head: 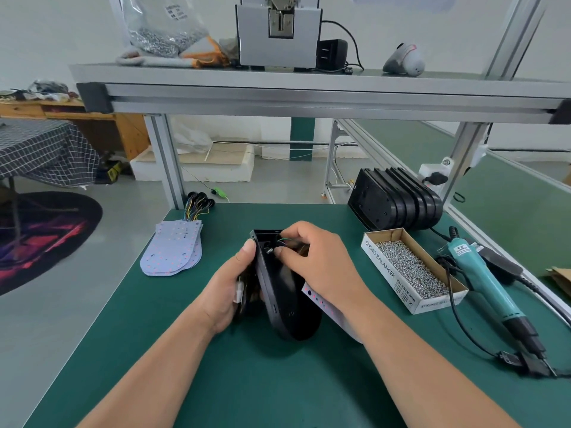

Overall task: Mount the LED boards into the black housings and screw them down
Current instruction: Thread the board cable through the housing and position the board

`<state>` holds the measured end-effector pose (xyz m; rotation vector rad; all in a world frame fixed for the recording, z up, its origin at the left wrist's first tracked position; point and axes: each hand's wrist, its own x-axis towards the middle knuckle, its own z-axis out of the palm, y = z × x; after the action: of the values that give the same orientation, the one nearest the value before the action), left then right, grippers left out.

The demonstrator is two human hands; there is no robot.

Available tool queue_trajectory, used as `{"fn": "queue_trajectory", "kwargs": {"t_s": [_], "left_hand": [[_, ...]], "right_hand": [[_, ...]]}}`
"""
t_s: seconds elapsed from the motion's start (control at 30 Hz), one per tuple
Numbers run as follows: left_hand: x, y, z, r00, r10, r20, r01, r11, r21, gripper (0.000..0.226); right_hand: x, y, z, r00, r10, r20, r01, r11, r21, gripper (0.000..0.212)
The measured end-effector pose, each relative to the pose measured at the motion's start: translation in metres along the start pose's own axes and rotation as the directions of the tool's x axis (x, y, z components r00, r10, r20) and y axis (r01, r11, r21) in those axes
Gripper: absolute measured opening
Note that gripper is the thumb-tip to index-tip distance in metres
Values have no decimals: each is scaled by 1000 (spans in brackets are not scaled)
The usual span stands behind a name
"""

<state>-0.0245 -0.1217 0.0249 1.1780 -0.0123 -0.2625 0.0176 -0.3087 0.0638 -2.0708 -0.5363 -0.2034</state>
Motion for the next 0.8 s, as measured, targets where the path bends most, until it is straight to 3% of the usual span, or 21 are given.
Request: {"fn": "queue_trajectory", "kwargs": {"t_s": [0.33,0.57,0.8], "left_hand": [[-1,0,2,999,30,24,-29,997,-76,75],[3,-6,-4,991,131,-22,-131,991,-8,77],[3,-8,-8,982,190,-12,-187,975,122,62]], "right_hand": [[3,-5,3,995,-69,73,55,981,188,16],[7,-6,3,996,-51,69,57,994,-88,10],[9,-10,1,989,-52,137,77,980,-184,8]]}}
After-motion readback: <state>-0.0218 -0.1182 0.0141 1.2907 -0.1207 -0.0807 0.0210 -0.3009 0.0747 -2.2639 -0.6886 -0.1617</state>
